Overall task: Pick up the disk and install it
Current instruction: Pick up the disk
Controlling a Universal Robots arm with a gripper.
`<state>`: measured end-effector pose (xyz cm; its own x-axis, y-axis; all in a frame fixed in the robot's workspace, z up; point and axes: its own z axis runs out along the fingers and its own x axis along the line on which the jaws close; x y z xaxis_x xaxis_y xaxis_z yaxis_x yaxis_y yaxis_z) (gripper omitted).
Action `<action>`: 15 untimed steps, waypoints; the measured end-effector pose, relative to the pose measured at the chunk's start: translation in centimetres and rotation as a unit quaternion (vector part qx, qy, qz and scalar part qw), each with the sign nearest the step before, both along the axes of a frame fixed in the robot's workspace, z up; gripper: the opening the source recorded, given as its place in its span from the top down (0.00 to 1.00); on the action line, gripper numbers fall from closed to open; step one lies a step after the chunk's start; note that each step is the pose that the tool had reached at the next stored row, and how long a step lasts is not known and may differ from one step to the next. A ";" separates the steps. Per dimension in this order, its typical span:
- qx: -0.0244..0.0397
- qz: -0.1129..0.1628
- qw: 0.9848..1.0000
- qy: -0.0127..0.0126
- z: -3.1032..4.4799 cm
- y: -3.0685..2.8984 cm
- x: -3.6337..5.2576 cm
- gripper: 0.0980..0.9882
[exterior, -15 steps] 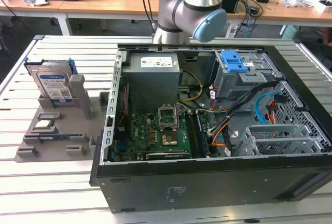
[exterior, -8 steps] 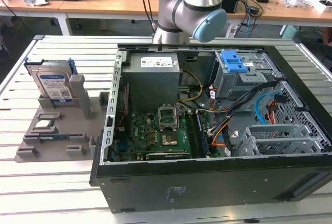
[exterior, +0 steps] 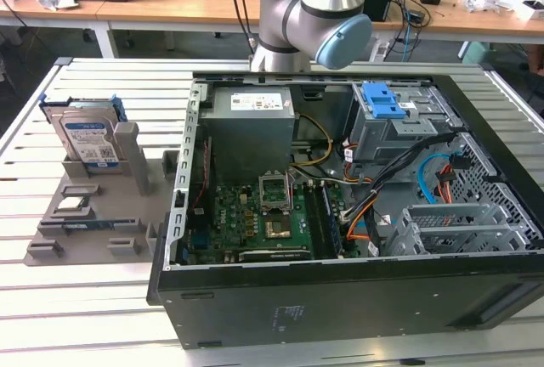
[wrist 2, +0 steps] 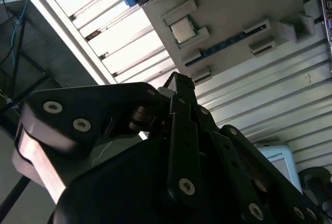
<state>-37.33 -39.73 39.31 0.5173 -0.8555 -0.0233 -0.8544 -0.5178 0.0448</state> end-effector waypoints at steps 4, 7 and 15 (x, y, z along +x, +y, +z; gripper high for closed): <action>0.000 0.018 1.000 0.000 0.00 0.00 0.00 0.99; 0.000 0.021 1.000 0.000 0.00 0.00 0.00 0.99; -0.002 -0.033 0.999 0.000 -0.04 0.00 0.00 0.99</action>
